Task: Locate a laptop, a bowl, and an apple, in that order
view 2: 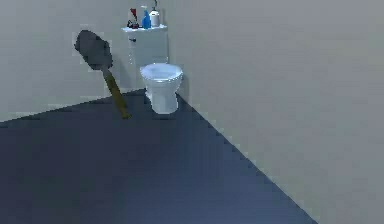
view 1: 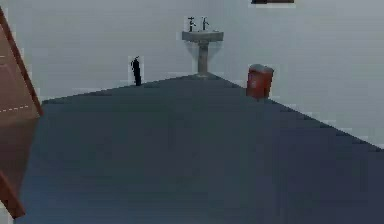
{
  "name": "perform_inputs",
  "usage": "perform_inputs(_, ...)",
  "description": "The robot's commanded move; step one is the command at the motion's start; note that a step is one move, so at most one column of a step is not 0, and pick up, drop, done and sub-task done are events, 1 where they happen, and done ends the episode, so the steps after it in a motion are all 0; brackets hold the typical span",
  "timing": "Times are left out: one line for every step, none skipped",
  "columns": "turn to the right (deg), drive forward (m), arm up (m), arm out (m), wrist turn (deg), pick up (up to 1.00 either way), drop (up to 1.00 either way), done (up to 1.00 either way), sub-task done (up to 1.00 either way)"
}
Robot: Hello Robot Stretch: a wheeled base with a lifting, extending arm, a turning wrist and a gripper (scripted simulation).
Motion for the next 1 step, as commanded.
perform_inputs(-30.0, 0.0, 0.0, 0.0, 0.0, 0.0, 0.0, 0.0, 0.0)
